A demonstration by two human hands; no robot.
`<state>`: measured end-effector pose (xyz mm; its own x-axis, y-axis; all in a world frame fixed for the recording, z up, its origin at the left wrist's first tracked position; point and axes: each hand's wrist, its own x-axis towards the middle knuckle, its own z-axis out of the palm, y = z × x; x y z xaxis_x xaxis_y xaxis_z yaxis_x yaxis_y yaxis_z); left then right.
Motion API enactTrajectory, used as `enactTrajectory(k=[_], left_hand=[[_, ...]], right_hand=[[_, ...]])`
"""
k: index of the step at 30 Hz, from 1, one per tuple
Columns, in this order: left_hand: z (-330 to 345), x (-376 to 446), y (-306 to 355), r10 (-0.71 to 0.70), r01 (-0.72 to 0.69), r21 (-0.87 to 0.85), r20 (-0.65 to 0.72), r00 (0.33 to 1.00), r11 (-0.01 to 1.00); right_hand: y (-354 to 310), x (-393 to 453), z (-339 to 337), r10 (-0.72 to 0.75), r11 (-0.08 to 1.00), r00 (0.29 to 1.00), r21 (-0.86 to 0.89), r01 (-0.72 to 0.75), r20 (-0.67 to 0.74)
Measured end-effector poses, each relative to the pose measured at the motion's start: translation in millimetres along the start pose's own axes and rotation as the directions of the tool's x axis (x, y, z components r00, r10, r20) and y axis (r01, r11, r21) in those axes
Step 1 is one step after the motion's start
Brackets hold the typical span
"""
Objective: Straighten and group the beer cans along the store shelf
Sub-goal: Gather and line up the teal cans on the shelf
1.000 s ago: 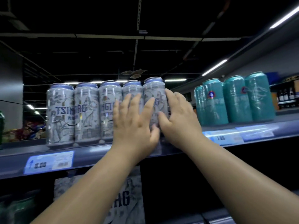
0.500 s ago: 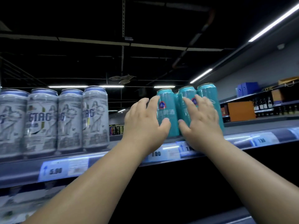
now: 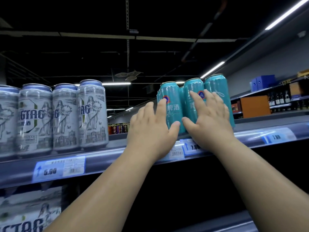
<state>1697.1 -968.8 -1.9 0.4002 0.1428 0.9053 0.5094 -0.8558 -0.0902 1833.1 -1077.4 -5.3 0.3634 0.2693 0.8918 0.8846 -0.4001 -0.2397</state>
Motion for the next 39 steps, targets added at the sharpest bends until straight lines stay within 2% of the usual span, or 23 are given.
enactTrajectory(k=[6,11,16,21,28,32,36,39], left_hand=[[0,-1,-1,0.013,-0.009,-0.060,0.069,0.998,0.998],[-2,-5,0,0.034,-0.031,-0.040,0.075,0.997,0.999],[-5,3,2,-0.044,0.059,-0.076,0.186,0.981,0.995],[-10,28,12,-0.182,0.200,-0.020,0.337,0.924,0.980],[10,60,40,-0.274,0.371,-0.249,0.350,0.896,0.895],[17,62,41,-0.298,0.370,-0.213,0.305,0.905,0.904],[11,58,37,-0.306,0.366,-0.199,0.277,0.911,0.909],[3,54,28,-0.360,0.410,-0.212,0.237,0.902,0.887]], right_hand=[[0,0,2,0.032,0.999,0.999,0.003,-0.032,0.004],[0,1,2,0.011,0.999,0.999,-0.036,-0.010,0.034],[2,3,2,-0.015,1.000,0.998,-0.021,0.017,0.064],[6,1,1,-0.026,0.996,0.999,0.081,0.024,0.021],[14,-2,0,-0.107,0.982,0.994,0.159,0.106,-0.004],[17,-3,-1,-0.149,0.964,0.989,0.221,0.145,-0.001],[22,-2,-5,-0.129,0.931,0.992,0.347,0.118,0.010],[22,-1,-6,-0.141,0.931,0.989,0.343,0.121,0.035]])
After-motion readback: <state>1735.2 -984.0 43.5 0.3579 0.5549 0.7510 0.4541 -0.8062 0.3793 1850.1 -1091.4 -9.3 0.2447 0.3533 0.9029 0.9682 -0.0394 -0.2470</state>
